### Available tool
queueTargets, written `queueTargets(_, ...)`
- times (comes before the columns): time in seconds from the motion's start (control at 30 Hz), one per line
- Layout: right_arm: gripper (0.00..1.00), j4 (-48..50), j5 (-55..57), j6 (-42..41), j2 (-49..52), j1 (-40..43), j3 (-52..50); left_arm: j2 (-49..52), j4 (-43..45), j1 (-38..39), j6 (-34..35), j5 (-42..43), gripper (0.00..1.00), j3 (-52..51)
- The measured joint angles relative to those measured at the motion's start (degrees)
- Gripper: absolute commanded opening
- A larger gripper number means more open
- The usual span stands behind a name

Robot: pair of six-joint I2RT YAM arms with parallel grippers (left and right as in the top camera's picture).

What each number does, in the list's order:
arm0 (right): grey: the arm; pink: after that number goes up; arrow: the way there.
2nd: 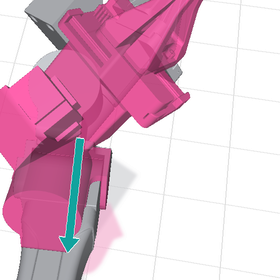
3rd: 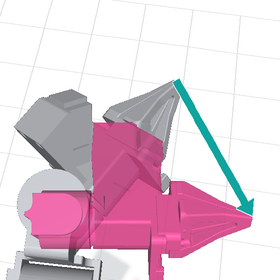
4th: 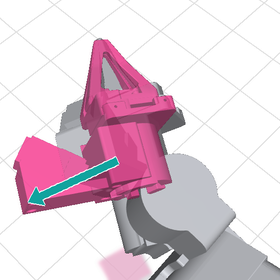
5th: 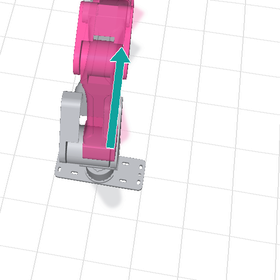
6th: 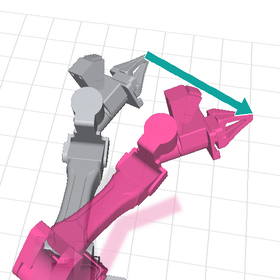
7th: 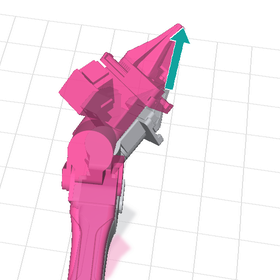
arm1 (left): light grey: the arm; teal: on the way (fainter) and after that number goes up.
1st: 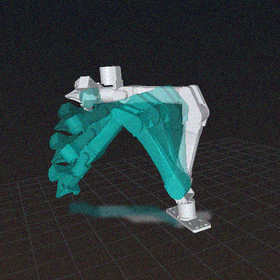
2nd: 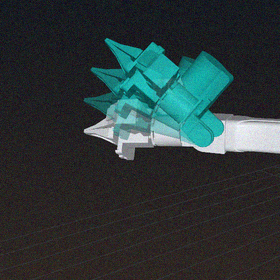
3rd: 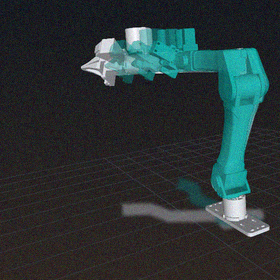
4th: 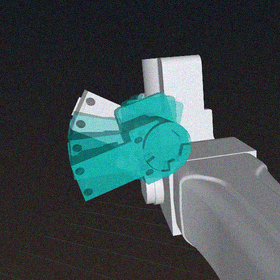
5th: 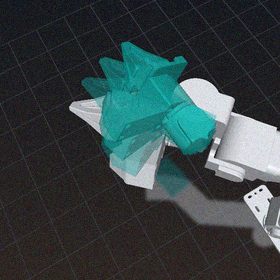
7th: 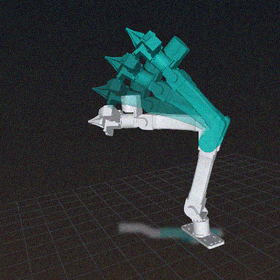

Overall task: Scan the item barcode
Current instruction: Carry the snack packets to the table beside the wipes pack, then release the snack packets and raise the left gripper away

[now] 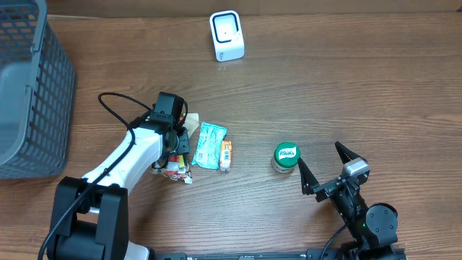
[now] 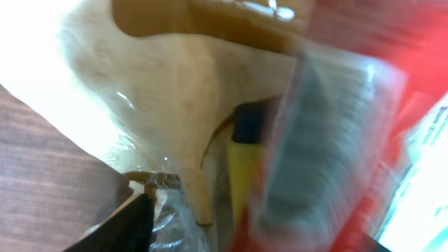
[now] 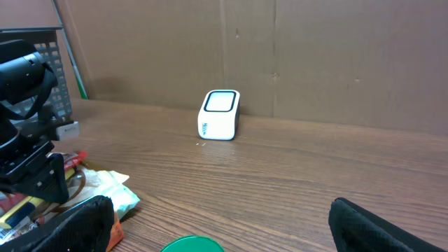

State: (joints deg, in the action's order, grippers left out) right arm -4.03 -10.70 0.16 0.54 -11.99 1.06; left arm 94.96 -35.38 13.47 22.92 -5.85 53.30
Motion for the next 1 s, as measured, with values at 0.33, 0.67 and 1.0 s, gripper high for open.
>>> queueTargets(0.33,1.00,-0.02,0.00,0.00,0.00,0.00,0.00,0.00,-14.08,-0.07,-0.81,-0.04,0.63,12.83)
queueTargets(0.67,1.00,-0.02,0.00,0.00,0.00,0.00,0.00,0.00,-22.01,-0.07,-1.01,-0.90,0.48,15.96)
queueTargets(1.0,1.00,-0.02,0.00,0.02,0.00,0.00,0.00,0.00,-25.27,-0.07,-0.98,-0.90,0.45,15.67)
